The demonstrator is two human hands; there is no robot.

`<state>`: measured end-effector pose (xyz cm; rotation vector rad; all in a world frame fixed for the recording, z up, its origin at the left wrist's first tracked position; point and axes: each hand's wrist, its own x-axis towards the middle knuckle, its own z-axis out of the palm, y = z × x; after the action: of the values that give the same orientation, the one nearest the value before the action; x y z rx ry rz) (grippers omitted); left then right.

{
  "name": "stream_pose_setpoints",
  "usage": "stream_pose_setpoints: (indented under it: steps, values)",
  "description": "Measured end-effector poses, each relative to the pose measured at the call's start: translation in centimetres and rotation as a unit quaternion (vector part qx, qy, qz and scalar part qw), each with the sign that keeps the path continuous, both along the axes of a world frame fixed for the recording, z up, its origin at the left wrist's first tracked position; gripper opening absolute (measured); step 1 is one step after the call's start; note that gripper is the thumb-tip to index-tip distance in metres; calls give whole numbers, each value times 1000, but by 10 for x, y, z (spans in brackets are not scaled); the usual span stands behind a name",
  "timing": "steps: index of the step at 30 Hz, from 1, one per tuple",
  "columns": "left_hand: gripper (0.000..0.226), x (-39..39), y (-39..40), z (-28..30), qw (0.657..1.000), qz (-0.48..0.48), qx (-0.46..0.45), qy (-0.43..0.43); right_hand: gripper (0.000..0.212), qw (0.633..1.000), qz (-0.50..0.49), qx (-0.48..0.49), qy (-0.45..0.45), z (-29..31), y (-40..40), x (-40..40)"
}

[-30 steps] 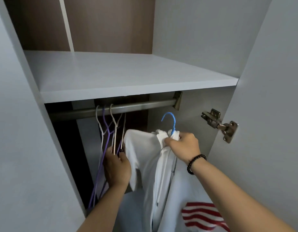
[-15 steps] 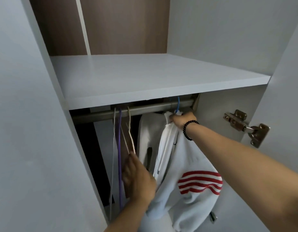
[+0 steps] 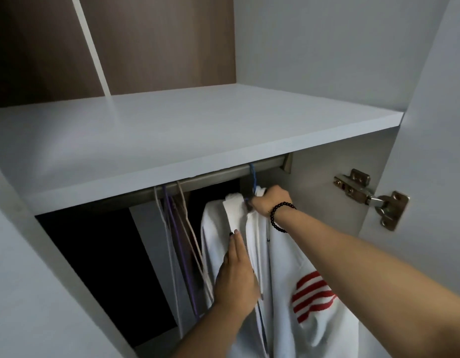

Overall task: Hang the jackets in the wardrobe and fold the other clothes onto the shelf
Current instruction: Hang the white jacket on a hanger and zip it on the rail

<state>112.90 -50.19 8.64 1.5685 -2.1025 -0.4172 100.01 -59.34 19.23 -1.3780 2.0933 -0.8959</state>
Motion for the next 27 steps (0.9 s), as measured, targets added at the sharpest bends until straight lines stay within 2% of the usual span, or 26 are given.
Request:
stream_pose_setpoints:
  steps: [2,5,10,13,16,17,20,22,25,27]
  values:
    - [86,-4,-13,6,993,21,72,93,34,1000,18,-3,8,-3,1,-3]
    - [80,-10,-40,7,956,46,168,235,29,999,46,-5,24,-10,6,-6]
    - [71,-16,-68,8,862,177,151,451,22,999,41,-21,22,-23,11,-11]
    - [79,-1,-88,9,829,308,100,456,23,999,38,-35,18,-27,11,-12]
    - [84,18,-121,3,806,312,115,489,21,998,41,-42,13,-28,10,-13]
    - [80,24,-133,1,808,320,109,482,19,998,43,-42,8,-29,10,-14]
    - [55,39,-155,1,846,352,54,397,16,998,48,-39,-8,-37,13,-15]
    - [50,44,-164,-8,876,353,69,321,13,998,45,-45,-30,-44,15,-12]
    - [48,37,-160,-30,871,345,128,324,22,996,28,-63,-56,-48,14,-5]
    - [42,29,-151,-48,867,317,178,340,21,996,26,-59,-59,-44,11,-5]
